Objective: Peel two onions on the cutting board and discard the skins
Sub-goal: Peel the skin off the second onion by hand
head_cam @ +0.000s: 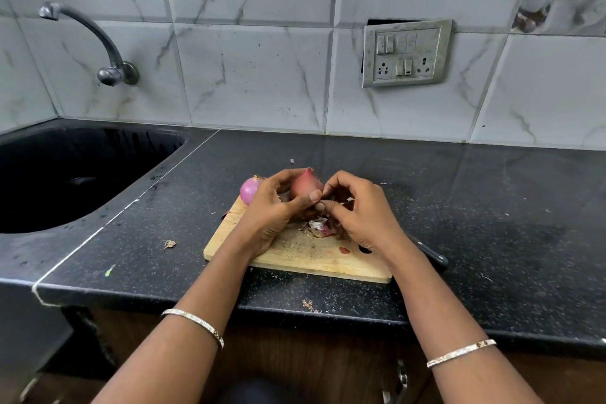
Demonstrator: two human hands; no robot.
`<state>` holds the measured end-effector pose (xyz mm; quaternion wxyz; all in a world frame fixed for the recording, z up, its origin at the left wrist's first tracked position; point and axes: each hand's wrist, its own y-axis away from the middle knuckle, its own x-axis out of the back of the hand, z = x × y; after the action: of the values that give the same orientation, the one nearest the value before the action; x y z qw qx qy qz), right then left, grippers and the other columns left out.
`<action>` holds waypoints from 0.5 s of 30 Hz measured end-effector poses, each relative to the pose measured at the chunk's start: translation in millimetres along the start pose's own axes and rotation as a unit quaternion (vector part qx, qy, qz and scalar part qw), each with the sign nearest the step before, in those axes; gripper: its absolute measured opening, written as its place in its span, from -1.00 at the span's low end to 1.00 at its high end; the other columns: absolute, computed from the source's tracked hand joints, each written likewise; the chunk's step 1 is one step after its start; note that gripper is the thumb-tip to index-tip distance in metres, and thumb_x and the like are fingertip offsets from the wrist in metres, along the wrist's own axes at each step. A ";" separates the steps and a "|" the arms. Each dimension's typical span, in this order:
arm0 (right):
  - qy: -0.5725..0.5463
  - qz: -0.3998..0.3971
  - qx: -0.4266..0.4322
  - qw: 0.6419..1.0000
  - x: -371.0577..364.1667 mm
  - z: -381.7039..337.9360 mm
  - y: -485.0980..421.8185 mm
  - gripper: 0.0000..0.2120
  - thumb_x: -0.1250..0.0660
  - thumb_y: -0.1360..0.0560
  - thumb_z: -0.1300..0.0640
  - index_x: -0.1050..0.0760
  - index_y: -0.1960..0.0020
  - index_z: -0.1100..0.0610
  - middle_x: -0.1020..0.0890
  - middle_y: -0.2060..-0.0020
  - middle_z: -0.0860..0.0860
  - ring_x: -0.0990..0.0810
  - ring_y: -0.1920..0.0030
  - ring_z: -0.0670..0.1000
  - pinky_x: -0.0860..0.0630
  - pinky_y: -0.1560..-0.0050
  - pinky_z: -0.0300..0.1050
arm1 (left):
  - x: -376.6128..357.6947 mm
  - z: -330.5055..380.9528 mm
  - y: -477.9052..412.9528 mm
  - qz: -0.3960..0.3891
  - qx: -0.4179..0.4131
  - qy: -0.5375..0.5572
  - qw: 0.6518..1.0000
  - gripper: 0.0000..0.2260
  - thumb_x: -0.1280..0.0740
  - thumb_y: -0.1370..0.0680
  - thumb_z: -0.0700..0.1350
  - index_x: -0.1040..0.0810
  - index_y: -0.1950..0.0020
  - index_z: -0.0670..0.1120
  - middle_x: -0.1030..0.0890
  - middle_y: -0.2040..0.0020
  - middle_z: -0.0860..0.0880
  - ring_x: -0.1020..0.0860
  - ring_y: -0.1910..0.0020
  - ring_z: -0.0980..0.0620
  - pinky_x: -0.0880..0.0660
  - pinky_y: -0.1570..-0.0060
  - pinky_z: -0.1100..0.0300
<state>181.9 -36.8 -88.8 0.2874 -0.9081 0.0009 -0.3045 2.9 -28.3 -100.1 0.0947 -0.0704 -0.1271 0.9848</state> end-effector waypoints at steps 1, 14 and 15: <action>0.016 0.014 0.009 1.000 -0.1 0.2 -0.6 -0.82 -0.56 -0.44 0.19 -0.57 0.06 0.10 -0.64 0.17 -0.10 -0.58 0.15 -0.15 -0.44 0.14 -0.41 | 0.0 0.2 0.3 0.001 -0.001 0.000 1.000 -0.54 -0.51 -0.47 -0.24 -0.54 -0.36 -0.18 -0.67 -0.15 -0.12 -0.67 -0.16 -0.06 -0.66 -0.08 -0.01; 0.049 0.076 0.062 0.994 -4.0 -1.1 -0.3 -0.80 -0.54 -0.43 0.30 -0.65 -0.01 0.13 -0.64 0.07 -0.06 -0.59 0.06 -0.17 -0.47 0.01 -0.45 | 1.3 -0.5 -0.8 -0.023 -0.005 0.009 1.000 -0.49 -0.50 -0.45 -0.38 -0.52 -0.39 -0.20 -0.67 -0.20 -0.21 -0.67 -0.16 -0.09 -0.64 -0.02 0.12; 0.046 0.080 0.065 0.994 -4.0 -1.2 -0.2 -0.84 -0.52 -0.44 0.30 -0.66 0.01 0.13 -0.65 0.09 -0.07 -0.60 0.06 -0.17 -0.45 0.01 -0.47 | 1.8 -0.6 -0.8 -0.022 -0.002 0.013 1.000 -0.48 -0.49 -0.45 -0.39 -0.52 -0.39 -0.20 -0.67 -0.20 -0.21 -0.67 -0.17 -0.11 -0.64 -0.03 0.11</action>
<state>178.0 -36.5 -90.1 0.3687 -0.8698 0.0673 -0.3210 1.4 -27.0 -100.7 0.1180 -0.0808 -0.1291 0.9813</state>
